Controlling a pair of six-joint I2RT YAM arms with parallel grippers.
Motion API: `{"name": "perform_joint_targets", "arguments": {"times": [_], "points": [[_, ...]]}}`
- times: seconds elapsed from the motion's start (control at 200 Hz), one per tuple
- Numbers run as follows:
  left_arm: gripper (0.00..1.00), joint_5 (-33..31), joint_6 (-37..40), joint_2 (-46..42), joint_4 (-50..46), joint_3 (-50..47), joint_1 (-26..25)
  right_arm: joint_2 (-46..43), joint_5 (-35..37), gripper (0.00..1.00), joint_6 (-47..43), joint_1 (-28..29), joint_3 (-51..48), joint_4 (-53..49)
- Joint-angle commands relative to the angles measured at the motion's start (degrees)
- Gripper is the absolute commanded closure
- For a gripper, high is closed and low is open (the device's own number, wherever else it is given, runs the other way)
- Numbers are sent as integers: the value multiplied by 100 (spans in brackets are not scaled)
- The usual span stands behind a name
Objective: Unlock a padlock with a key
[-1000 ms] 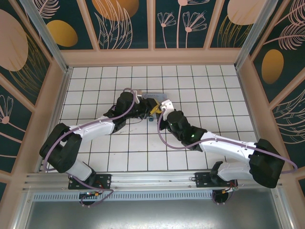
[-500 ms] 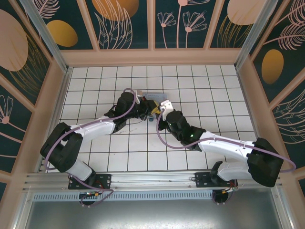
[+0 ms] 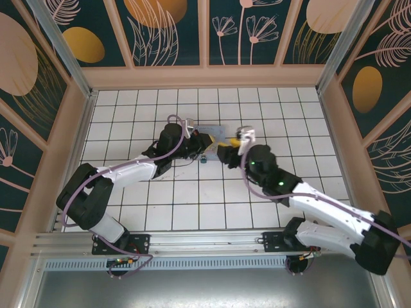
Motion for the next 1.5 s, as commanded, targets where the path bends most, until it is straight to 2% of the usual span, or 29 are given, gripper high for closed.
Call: {"name": "perform_joint_targets", "arguments": {"times": [0.0,0.11,0.26,0.465,0.485,0.651,0.771,1.071,1.491], "points": [[100,-205,825,-11,252,216,-35,-459,-958,45,1119,-578,-411,85],[100,-262,1239,-96,377,230,-28,-617,-1796,41,1807,-1131,-758,645],[100,-252,1934,-230,580,264,-32,-392,-2641,37,2559,-1542,-967,1625],[100,-194,2273,-418,1267,95,-27,138,-3163,37,3177,-1631,-1002,2769],[100,-208,2285,-431,1380,62,-23,191,-3219,37,3235,-1806,-1018,2894],[100,-455,2525,-710,2097,-284,-21,720,-3674,37,3972,-2060,-1218,4369],[100,-825,2827,-1004,2237,-512,-25,1065,-3854,37,4303,-2093,-1155,4927],[100,-851,2749,-1113,2515,-593,-27,1724,-4014,38,5037,-2020,-1165,6200],[100,-749,2145,-835,2956,-596,-23,2252,-3973,44,4904,-1575,-828,6614]]}}
